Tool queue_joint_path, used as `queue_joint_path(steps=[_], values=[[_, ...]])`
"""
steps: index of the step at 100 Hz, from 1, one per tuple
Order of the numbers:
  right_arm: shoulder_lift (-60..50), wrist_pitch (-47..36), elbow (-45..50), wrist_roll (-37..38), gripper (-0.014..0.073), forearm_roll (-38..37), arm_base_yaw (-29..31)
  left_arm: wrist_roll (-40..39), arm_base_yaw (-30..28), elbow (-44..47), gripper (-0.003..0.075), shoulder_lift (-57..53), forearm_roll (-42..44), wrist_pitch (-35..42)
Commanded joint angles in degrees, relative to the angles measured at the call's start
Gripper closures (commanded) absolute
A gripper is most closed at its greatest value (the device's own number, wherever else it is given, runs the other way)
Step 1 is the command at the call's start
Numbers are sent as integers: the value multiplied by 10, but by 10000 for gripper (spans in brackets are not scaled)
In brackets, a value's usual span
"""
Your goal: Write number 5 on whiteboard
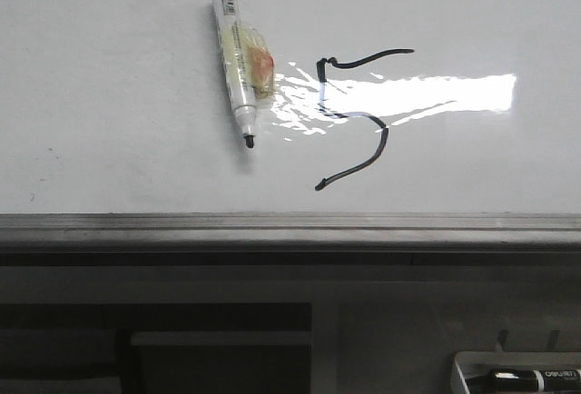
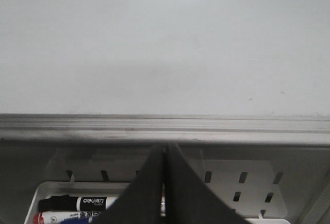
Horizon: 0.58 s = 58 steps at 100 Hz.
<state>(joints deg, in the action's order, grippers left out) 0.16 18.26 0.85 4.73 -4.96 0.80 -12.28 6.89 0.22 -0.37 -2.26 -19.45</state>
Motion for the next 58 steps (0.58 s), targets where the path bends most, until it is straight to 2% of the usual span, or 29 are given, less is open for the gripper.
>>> queue_joint_path(steps=[1, 58], values=[[-17, -1, 13, 0, 640, 0, 5, 1, -2, 9, 741, -15, -5, 29], [-17, -4, 13, -1, 640, 0, 5, 1, -2, 9, 741, -15, -5, 28]])
